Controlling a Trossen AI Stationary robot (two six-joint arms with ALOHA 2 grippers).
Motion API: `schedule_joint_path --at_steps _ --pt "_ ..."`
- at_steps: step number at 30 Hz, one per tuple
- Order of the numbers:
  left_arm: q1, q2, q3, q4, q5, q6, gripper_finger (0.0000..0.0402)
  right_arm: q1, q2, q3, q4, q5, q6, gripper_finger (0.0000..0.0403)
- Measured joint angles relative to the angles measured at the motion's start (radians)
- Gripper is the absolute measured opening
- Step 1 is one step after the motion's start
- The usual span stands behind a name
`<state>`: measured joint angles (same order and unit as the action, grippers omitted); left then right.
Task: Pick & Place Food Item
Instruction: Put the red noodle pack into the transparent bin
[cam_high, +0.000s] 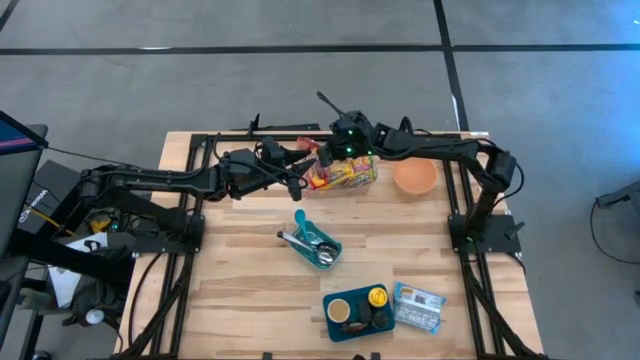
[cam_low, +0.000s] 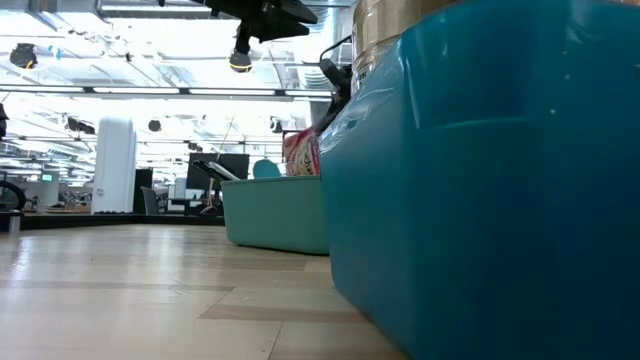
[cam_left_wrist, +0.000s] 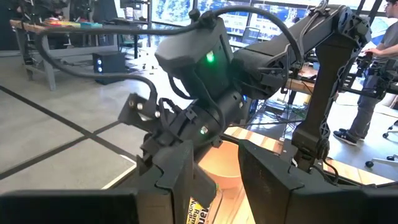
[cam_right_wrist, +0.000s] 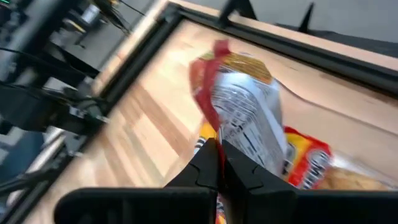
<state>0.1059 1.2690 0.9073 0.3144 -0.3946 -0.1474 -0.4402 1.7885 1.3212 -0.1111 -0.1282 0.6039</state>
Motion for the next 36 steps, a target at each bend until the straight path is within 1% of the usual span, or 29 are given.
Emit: schedule_joint_path --at_steps 2,11,16,23,26,29,36 --pt "0.000 0.000 0.000 0.000 0.000 0.000 0.0121 0.002 -0.006 0.000 -0.032 0.020 -0.002 0.0000" --pt "0.000 0.000 0.000 0.000 0.000 0.000 0.0121 -0.001 -0.085 0.000 -0.146 0.182 -0.002 0.0000" --pt "0.000 0.000 0.000 0.000 0.000 0.000 0.0121 -0.014 -0.125 0.000 -0.246 0.182 0.006 0.0000" --pt "0.000 0.000 0.000 0.000 0.000 0.000 0.0121 -0.008 -0.097 -0.001 -0.360 0.186 -0.002 0.0000" --pt "0.000 0.000 0.000 0.000 0.000 0.000 0.0121 -0.005 -0.100 -0.001 -0.370 0.211 0.006 0.0000" --pt "0.000 0.000 0.000 0.000 0.000 0.000 0.0121 -0.007 -0.118 -0.001 -0.421 0.242 0.011 0.0000" --pt "0.000 0.000 0.000 0.000 0.000 0.000 0.0121 -0.014 -0.134 -0.001 -0.563 0.246 0.017 0.0000"
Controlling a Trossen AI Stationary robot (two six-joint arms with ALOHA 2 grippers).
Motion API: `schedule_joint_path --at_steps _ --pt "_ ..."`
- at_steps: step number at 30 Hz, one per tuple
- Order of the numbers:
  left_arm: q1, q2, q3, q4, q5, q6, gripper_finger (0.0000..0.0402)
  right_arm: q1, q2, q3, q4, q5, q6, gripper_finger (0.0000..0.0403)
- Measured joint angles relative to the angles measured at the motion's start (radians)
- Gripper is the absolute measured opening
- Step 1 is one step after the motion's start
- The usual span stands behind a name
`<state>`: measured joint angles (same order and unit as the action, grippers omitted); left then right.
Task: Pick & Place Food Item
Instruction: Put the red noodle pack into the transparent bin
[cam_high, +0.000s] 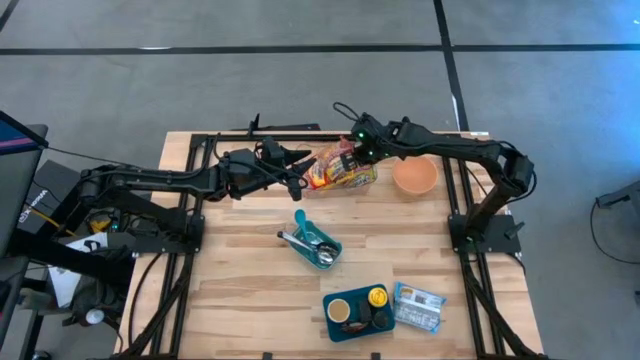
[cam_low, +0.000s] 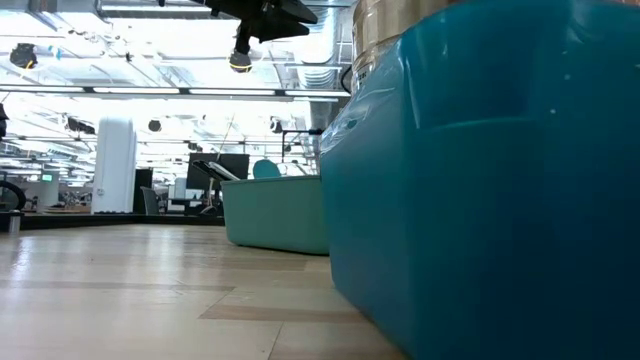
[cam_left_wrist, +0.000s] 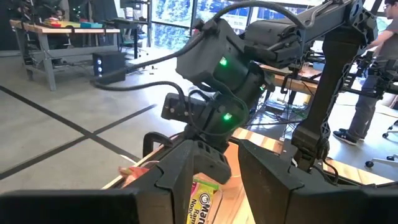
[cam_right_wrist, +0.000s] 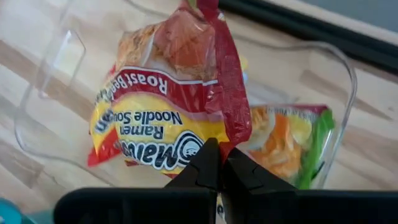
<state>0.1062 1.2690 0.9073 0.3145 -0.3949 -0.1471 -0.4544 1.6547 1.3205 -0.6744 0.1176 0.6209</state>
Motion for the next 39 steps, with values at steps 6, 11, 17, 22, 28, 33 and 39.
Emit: schedule_joint_path --at_steps 6,11,17,22,28,33,39 --pt "0.000 0.000 0.000 0.000 0.000 0.000 0.0121 0.004 0.000 0.000 -0.056 -0.004 0.001 0.0000" --pt "0.000 0.000 0.000 0.000 0.000 0.000 0.0121 0.000 0.000 0.000 -0.121 0.008 0.001 0.0000" --pt "0.000 0.000 0.000 0.000 0.000 0.000 0.0121 0.000 0.000 0.000 -0.164 0.021 0.000 0.0000" --pt "0.000 0.000 0.000 0.000 0.000 0.000 0.0121 -0.002 0.000 0.000 -0.184 0.022 0.000 0.0001" --pt "0.000 0.000 0.000 0.000 0.000 0.000 0.0121 -0.002 0.000 0.000 -0.199 0.022 -0.022 0.0035" --pt "0.000 0.000 0.000 0.000 0.000 0.000 0.0121 -0.004 0.000 0.000 -0.204 0.022 -0.027 0.0086" --pt "0.000 0.000 0.000 0.000 0.000 0.000 0.0121 -0.023 0.000 0.000 -0.212 0.019 -0.087 0.0140"
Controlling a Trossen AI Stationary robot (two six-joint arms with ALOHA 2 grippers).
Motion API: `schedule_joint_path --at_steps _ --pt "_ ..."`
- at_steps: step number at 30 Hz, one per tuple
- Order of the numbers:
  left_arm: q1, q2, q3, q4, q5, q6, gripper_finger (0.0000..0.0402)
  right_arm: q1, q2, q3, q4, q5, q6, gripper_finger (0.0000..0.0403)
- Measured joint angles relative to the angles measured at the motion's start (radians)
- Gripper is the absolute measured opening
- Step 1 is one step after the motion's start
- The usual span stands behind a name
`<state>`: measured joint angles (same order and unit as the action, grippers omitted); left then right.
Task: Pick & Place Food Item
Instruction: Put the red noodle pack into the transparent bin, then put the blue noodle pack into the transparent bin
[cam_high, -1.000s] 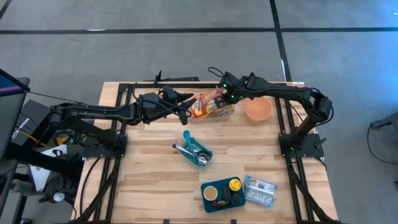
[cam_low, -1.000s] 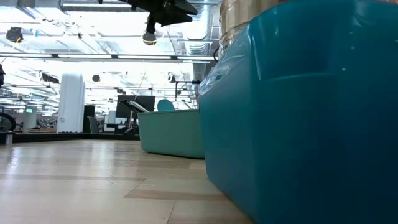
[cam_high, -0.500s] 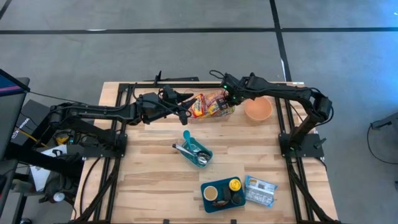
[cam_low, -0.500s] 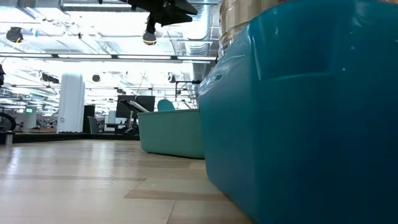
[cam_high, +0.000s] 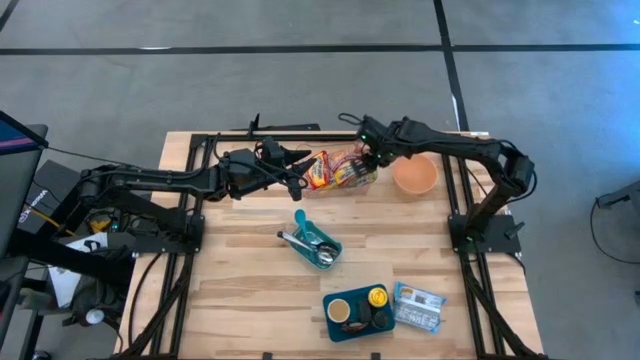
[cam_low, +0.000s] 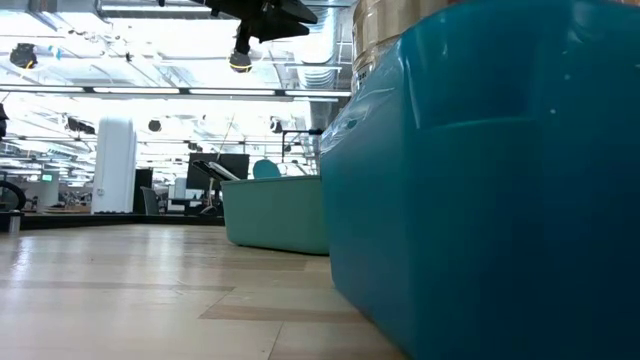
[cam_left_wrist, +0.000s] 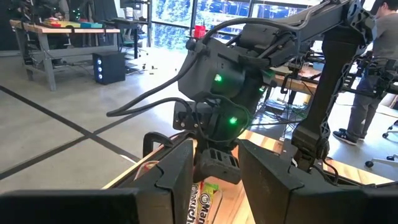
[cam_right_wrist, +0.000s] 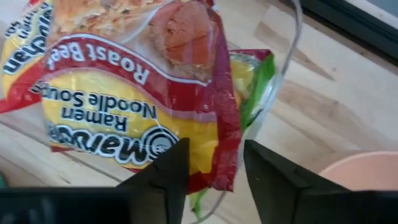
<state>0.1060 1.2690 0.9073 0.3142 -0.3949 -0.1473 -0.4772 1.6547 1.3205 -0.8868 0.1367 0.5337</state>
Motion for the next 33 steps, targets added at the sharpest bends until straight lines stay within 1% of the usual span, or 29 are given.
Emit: schedule_joint_path --at_steps 4,8,18,24,33 --pt "0.000 0.000 0.000 0.000 0.000 0.000 0.0121 -0.020 0.000 0.000 -0.022 -0.001 -0.021 0.0158" --pt "0.000 0.000 0.000 0.000 0.000 0.000 0.0121 -0.037 0.000 0.000 -0.041 -0.001 -0.054 0.0161" --pt "0.000 0.000 0.000 0.000 0.000 0.000 0.0121 -0.049 0.000 0.007 -0.064 -0.005 -0.099 0.0129" --pt "0.000 0.000 0.000 0.000 0.000 0.000 0.0121 -0.055 0.000 0.090 -0.111 -0.005 -0.137 0.0113" --pt "0.000 0.000 0.000 0.000 0.000 0.000 0.0121 -0.062 -0.001 0.221 -0.206 -0.004 -0.217 0.0107"
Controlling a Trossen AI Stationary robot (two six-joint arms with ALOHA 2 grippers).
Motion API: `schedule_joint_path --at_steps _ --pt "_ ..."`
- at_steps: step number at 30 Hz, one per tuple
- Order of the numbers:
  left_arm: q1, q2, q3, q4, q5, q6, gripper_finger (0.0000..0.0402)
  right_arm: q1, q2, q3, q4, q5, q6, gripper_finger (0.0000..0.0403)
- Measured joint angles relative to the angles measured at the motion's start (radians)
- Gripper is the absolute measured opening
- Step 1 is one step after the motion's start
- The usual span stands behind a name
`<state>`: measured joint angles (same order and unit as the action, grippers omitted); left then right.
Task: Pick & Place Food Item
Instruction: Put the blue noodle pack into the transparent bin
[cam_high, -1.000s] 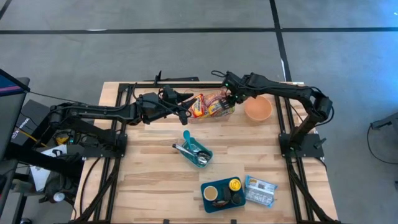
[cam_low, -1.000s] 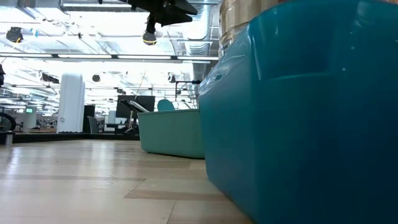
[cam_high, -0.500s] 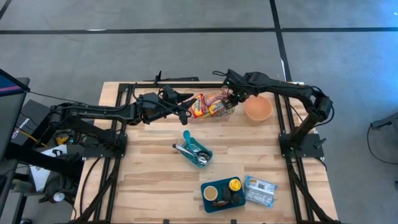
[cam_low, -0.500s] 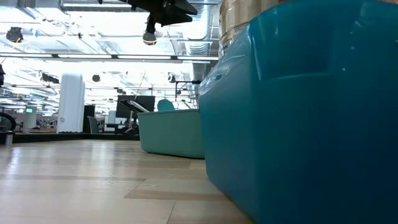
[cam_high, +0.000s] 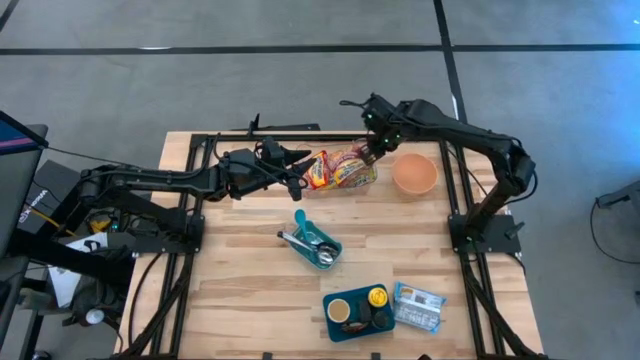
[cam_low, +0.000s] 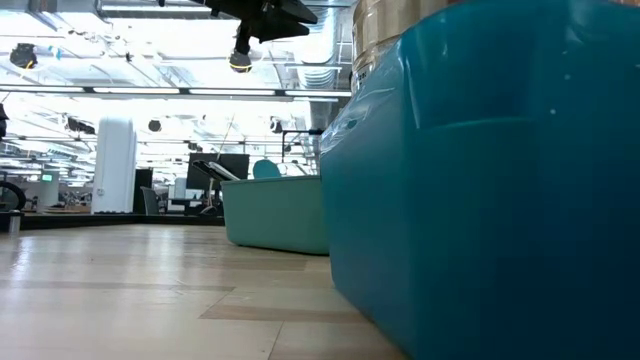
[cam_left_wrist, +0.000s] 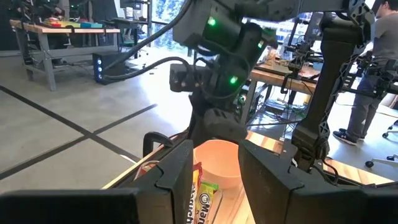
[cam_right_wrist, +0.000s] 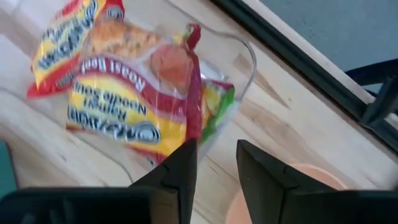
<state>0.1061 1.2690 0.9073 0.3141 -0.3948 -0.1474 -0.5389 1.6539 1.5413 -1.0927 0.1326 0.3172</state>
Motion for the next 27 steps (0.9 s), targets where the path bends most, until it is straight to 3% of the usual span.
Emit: schedule_joint_path --at_steps 6,15,18,27 --pt "0.000 0.000 0.000 0.000 0.000 0.000 0.0121 0.002 -0.009 0.052 -0.168 -0.001 -0.076 0.0099" --pt "0.000 0.000 0.000 0.000 0.000 0.000 0.0121 0.033 -0.160 0.055 -0.403 -0.004 -0.158 0.0011" --pt "0.000 0.000 0.000 0.000 0.000 0.000 0.0121 0.060 -0.239 0.055 -0.416 -0.015 -0.192 0.0007" --pt "0.000 0.000 0.000 0.000 0.000 0.000 0.0121 0.152 -0.415 0.055 -0.415 -0.263 -0.191 0.0002"
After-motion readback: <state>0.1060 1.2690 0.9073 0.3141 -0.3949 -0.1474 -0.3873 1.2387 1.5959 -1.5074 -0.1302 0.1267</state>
